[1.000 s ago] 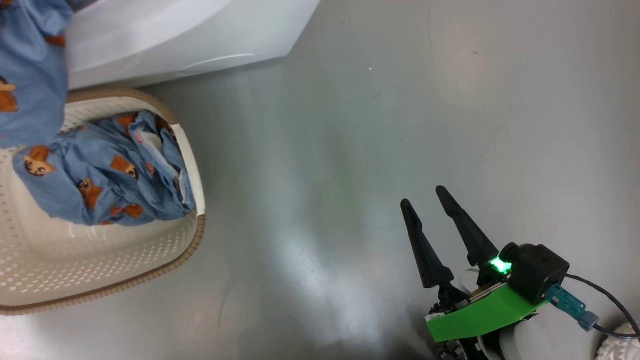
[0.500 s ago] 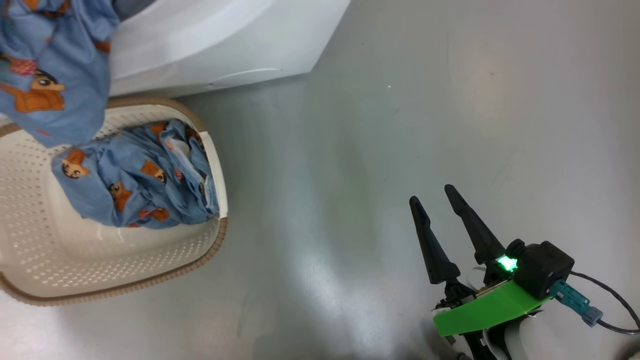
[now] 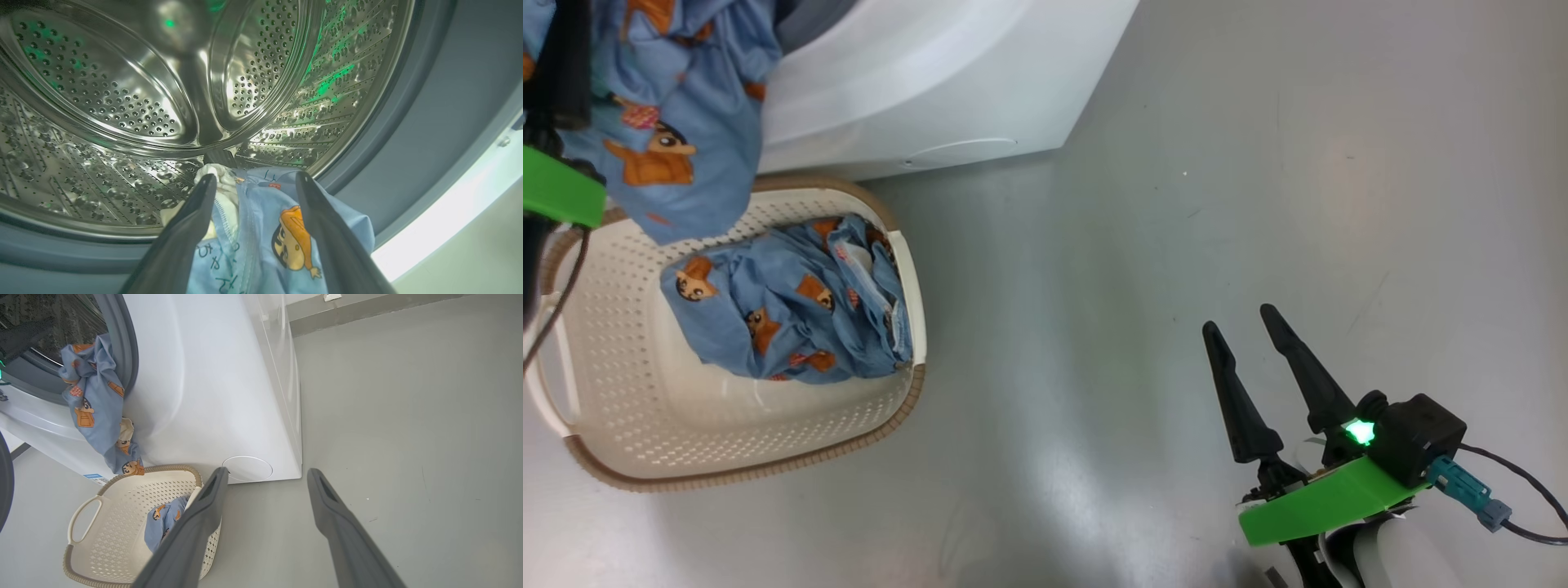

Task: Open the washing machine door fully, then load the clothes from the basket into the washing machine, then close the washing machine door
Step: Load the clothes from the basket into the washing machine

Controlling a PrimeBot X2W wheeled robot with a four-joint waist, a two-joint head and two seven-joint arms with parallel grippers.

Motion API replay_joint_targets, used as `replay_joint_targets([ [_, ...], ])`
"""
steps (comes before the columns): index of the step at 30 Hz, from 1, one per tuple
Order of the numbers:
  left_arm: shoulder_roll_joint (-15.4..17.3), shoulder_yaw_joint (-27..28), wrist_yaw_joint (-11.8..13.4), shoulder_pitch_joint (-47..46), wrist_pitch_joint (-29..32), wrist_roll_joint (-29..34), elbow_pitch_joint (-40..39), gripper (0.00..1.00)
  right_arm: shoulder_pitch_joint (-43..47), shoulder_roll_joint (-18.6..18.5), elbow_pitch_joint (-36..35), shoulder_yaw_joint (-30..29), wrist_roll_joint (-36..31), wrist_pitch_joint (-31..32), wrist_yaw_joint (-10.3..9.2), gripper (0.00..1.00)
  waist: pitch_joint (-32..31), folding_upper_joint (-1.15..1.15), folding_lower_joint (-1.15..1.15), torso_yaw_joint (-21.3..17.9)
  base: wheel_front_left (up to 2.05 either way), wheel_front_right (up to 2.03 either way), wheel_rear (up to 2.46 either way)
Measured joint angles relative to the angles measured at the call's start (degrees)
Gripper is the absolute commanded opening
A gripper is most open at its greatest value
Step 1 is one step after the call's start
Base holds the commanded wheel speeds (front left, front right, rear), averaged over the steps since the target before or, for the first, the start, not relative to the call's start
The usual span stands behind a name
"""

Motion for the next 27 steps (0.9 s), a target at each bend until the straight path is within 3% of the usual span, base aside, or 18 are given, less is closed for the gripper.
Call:
replay_joint_targets([
  [14, -1.24, 7.59, 2.11, 12.74, -0.16, 2.87, -10.07, 1.00, 0.02, -0.09, 0.48, -1.18, -0.63, 0.00, 0.00, 1.00, -2.27, 0.00, 0.00, 2.36, 0.00, 0.00, 0.00],
  [27, -4.67, 15.22, 1.44, 21.75, -0.16, 5.83, -14.71, 1.00, 0.01, -0.15, 1.04, -1.26, -0.94, 0.00, 0.00, 1.00, -2.63, 0.00, 0.00, 3.21, 0.00, 0.00, 0.00],
])
